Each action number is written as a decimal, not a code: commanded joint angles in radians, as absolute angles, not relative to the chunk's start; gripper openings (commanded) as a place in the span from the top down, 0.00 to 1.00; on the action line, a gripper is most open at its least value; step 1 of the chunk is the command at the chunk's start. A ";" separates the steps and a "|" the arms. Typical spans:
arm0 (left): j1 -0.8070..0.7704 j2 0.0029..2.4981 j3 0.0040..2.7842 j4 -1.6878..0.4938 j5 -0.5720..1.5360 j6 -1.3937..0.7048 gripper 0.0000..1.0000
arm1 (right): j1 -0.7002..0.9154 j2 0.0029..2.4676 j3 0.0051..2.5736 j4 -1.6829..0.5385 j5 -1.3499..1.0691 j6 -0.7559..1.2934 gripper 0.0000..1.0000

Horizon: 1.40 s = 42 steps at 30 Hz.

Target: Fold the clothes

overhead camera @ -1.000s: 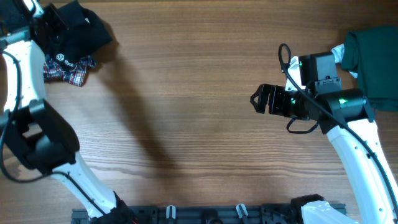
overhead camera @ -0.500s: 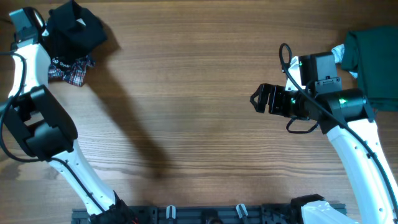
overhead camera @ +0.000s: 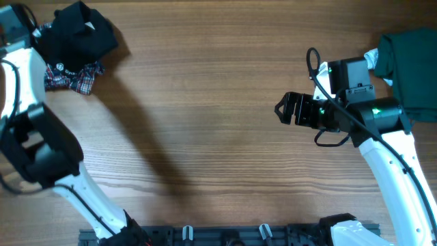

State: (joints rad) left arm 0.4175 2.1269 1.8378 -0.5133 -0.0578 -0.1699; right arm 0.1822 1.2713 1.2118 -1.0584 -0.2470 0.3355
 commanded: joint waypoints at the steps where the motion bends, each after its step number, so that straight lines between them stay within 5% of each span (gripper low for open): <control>1: 0.405 1.977 1.846 -0.469 -0.076 -0.173 0.96 | 0.178 1.252 1.225 -1.044 -0.263 0.342 0.00; 19: 0.406 2.413 1.846 -0.304 -0.065 -0.187 0.85 | 0.178 1.252 1.225 -1.041 -0.264 0.368 0.00; 32: 0.345 2.125 1.846 -0.237 -0.080 -0.162 0.88 | 0.178 1.252 1.225 -1.032 -0.264 0.368 0.00; 42: 0.273 2.271 1.846 -0.168 -0.080 -0.165 0.81 | 0.178 1.252 1.225 -1.034 -0.289 0.367 0.00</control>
State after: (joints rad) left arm 0.2569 2.1712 1.8507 -0.1848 -0.0708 -0.1772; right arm 0.1822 1.2694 1.2118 -1.0317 -0.2657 0.3550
